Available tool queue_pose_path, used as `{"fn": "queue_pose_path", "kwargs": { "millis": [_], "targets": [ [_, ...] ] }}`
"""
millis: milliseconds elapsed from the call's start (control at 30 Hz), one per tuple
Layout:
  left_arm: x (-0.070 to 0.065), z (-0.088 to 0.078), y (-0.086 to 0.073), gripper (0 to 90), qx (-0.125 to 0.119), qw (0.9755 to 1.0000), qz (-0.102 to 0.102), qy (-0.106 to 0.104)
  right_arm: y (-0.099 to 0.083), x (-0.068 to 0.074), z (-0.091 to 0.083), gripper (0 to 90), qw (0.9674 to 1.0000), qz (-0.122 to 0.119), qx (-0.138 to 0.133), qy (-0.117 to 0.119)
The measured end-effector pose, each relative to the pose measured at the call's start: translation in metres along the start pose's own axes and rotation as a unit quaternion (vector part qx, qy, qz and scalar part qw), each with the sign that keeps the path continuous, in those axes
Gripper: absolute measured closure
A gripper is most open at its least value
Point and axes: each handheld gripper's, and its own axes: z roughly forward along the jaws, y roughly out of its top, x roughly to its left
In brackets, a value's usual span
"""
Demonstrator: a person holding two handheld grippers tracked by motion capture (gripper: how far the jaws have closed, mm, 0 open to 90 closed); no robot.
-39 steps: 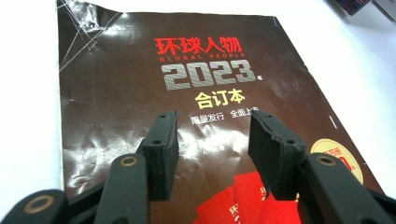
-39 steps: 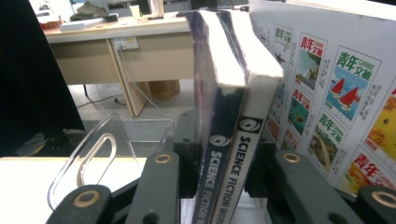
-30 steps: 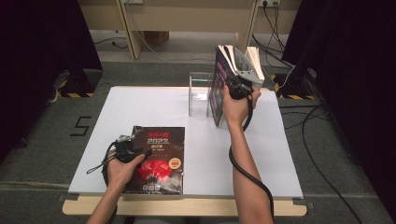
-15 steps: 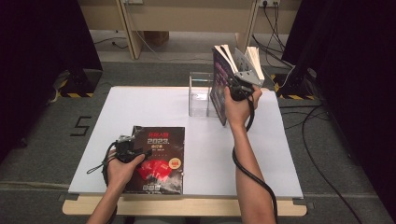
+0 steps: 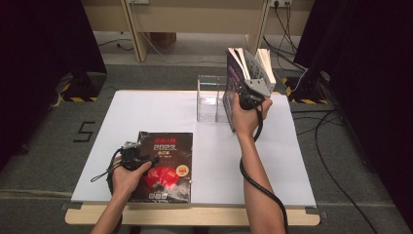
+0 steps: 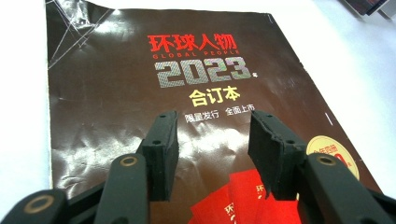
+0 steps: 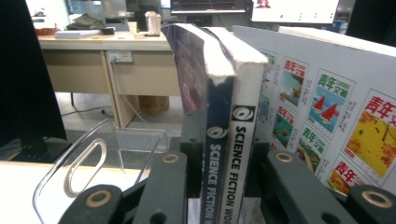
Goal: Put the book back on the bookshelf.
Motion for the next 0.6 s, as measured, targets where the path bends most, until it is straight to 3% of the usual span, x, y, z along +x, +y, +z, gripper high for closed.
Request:
{"fn": "queue_pose_path", "kwargs": {
  "millis": [200,467,600],
  "targets": [
    [-0.0015,0.0015,-0.0004,51.9,0.002,1.0000,0.002,-0.001,0.0012,-0.0010,0.0068,76.4,0.9999,0.016,-0.004,-0.002],
    [0.0005,-0.0007,0.0002,51.8,-0.001,1.0000,0.000,0.000,-0.0043,0.0048,-0.0011,75.4,0.9998,0.010,-0.014,-0.012],
    [0.0002,-0.0003,0.0003,51.8,-0.002,1.0000,-0.001,-0.001,-0.0070,0.0021,-0.0014,70.2,0.9999,0.016,-0.002,0.004]
  ]
}}
